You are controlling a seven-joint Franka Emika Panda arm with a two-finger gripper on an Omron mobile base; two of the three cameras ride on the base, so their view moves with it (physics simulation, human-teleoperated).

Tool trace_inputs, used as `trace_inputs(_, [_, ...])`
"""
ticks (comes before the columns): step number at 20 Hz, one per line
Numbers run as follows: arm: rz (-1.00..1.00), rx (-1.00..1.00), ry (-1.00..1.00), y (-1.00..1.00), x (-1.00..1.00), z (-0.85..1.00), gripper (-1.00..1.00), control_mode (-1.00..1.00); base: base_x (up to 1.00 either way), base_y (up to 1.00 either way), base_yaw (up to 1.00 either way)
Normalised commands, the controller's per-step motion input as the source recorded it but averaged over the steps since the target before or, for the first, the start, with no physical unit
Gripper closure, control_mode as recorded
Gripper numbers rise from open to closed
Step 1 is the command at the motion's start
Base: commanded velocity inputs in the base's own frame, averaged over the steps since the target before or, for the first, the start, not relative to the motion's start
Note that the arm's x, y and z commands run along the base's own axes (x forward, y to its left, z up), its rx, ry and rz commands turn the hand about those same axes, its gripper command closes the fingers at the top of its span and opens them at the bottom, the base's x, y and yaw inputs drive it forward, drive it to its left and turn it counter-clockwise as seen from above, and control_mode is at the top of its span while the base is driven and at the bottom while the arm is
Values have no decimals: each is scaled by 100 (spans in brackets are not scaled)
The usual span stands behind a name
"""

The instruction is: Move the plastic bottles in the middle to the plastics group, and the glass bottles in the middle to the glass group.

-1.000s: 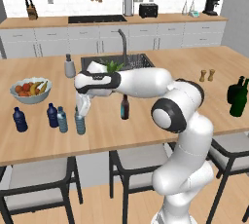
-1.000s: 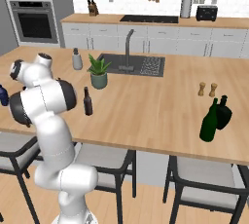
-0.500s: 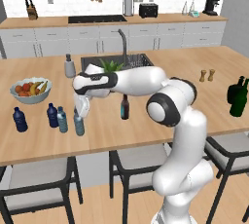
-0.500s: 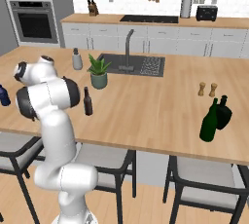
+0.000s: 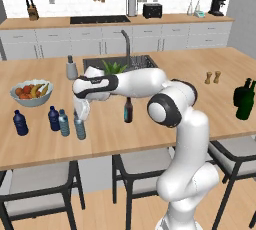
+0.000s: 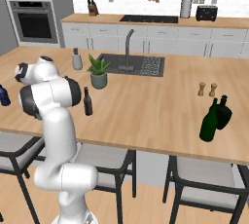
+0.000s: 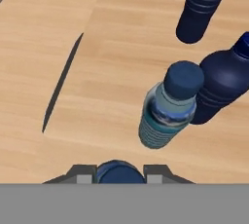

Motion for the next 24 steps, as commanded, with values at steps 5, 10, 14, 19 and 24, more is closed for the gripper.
trace_inputs(5, [0, 0, -9, 23, 18, 0, 100, -100, 0, 0, 0])
trace_inputs(10, [0, 0, -5, 10, 11, -8, 100, -100, 0, 0, 0])
trace_inputs(14, [0, 0, 0, 0, 14, -34, 100, -100, 0, 0, 0])
trace_inputs(19, [0, 0, 2, -1, 18, -35, 100, -100, 0, 0, 0])
trace_inputs(24, [0, 0, 6, -9, -1, -37, -100, -100, 0, 0, 0])
